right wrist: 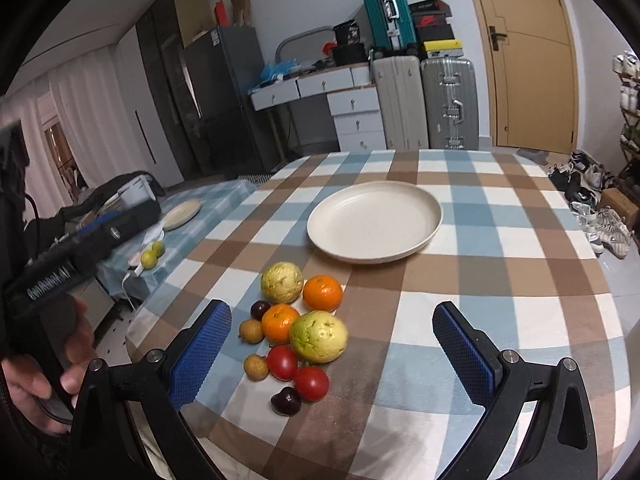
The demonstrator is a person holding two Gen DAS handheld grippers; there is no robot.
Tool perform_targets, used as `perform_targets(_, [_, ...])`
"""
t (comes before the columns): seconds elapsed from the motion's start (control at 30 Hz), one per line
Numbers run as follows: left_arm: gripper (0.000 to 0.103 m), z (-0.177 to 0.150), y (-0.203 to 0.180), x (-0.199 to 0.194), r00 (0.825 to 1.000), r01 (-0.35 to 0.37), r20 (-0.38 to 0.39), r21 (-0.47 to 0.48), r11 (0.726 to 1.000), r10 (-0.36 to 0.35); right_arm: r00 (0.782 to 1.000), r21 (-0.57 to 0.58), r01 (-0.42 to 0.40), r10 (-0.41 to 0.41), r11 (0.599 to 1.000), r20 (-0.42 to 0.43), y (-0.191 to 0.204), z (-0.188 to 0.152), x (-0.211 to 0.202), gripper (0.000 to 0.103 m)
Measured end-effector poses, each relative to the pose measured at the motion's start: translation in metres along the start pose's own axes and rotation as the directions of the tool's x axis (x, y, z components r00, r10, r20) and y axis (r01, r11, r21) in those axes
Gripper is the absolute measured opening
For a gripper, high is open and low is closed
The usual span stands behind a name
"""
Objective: Organize fruits
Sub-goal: 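Close the right gripper on the large green guava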
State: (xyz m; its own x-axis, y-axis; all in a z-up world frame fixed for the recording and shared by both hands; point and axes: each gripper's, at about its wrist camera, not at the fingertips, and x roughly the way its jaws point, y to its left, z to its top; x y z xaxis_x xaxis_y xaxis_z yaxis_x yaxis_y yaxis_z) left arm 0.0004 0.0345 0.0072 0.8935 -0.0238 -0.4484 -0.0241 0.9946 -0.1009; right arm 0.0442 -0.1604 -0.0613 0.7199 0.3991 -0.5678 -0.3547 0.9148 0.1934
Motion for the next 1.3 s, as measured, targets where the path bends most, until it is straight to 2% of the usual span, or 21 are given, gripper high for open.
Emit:
perform_targets(0.07, [0.102,0.002,0.008,-0.004,1.000,0.015,-0.001,-0.044,0.999,-0.015,1.000,-0.007,-0.010,0.010,1.000,-0.018,0.003,-0.001,0.008,0.103])
perform_targets(0.17, [0.102,0.006,0.014,-0.010,1.000,0.021,0.014,-0.056,0.998,-0.020,0.997,-0.006,-0.041,0.041,0.999,-0.064,0.005,-0.002,0.023,0.103])
perform_targets(0.37, [0.102,0.010,0.014,-0.018,1.000,0.026,0.016,-0.038,0.999,-0.025,0.985,-0.027,-0.089,0.084,0.996,-0.151,0.006,-0.005,0.055,0.103])
perform_targets(0.57, [0.102,0.012,0.013,-0.017,0.999,0.032,-0.001,-0.030,0.999,-0.032,0.968,0.028,-0.116,0.119,0.993,-0.222,-0.003,-0.008,0.082,0.101])
perform_targets(0.8, [0.102,0.012,0.013,-0.017,1.000,0.030,-0.007,-0.028,0.999,-0.030,0.944,0.072,-0.142,0.157,0.987,-0.290,-0.010,-0.012,0.109,0.089])
perform_targets(0.97, [0.102,0.013,0.013,-0.018,0.999,0.032,-0.005,-0.030,0.999,-0.032,0.936,0.096,-0.141,0.164,0.985,-0.310,-0.012,-0.013,0.116,0.079])
perform_targets(1.07, [0.102,0.012,0.013,-0.018,1.000,0.030,-0.003,-0.028,0.999,-0.030,0.932,0.103,-0.139,0.165,0.985,-0.324,-0.013,-0.014,0.118,0.070])
perform_targets(1.17, [0.102,0.012,0.013,-0.018,0.999,0.032,-0.004,-0.029,0.999,-0.032,0.928,0.110,-0.146,0.175,0.983,-0.328,-0.013,-0.014,0.117,0.056])
perform_targets(1.3, [0.102,0.011,0.011,-0.017,1.000,0.025,-0.018,-0.014,1.000,-0.025,0.925,0.139,-0.155,0.193,0.978,-0.327,-0.015,-0.015,0.118,0.055])
